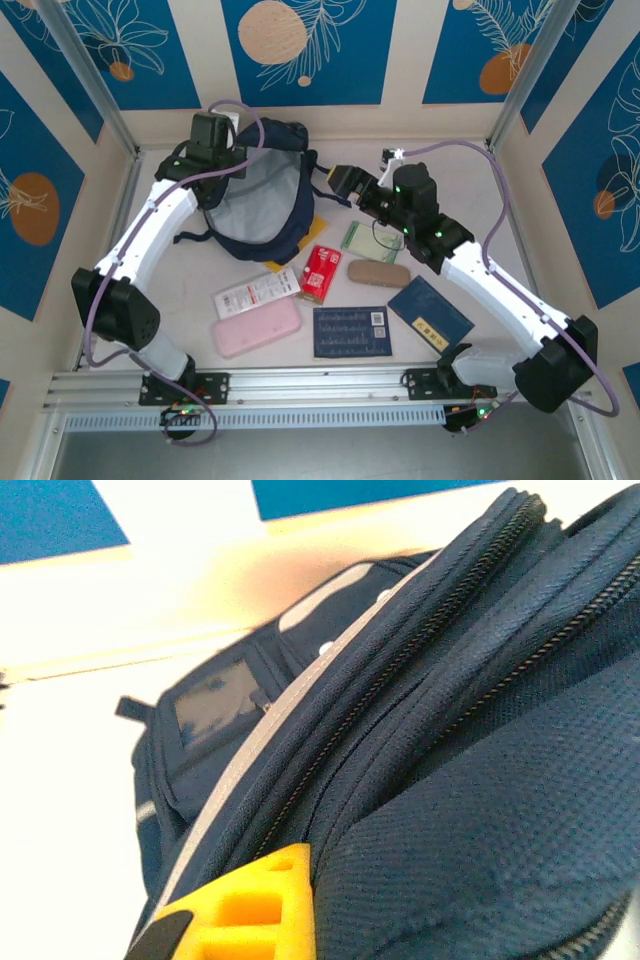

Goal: Pack the student bag
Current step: Move the student bag to the top-left of the table.

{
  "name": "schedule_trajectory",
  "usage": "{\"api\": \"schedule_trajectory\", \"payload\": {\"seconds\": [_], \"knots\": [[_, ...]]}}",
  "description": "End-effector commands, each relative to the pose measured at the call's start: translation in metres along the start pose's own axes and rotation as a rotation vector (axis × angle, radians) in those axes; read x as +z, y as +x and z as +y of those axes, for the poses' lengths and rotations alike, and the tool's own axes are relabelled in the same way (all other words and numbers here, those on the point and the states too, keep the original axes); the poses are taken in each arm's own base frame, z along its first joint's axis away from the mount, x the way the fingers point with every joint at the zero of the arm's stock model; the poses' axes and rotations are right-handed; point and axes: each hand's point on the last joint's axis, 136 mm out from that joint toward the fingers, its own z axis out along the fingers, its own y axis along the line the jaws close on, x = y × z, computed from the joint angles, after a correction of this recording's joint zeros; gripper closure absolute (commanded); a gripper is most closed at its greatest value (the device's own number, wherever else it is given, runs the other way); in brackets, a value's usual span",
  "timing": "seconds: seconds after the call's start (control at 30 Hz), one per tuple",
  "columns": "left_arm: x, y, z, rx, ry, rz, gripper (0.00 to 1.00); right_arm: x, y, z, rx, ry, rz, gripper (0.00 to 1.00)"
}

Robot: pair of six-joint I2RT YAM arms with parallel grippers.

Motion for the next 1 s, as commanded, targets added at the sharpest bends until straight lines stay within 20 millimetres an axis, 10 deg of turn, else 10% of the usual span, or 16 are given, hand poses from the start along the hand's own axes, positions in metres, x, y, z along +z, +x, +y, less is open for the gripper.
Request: {"api": "schedule_trajectory", "payload": {"seconds": [0.0, 0.43, 0.97], "knots": [[-0.077, -0.082, 0.045, -0.117, -0.159, -0.286, 1.00, -0.009, 0.011, -0.012, -0.178, 0.001, 0.006, 0.06], [-0.135, -0.096, 0.100, -0.119, -0.444, -0.334, 1.00, -0.018, 0.057, -0.054, -0.304, 0.101, 0.147, 0.17], [-0.124, -0.072, 0.149, -0.195, -0.913, -0.248, 1.00, -0.012, 0.112, -0.082, -0.245, 0.161, 0.384, 0.36]]}}
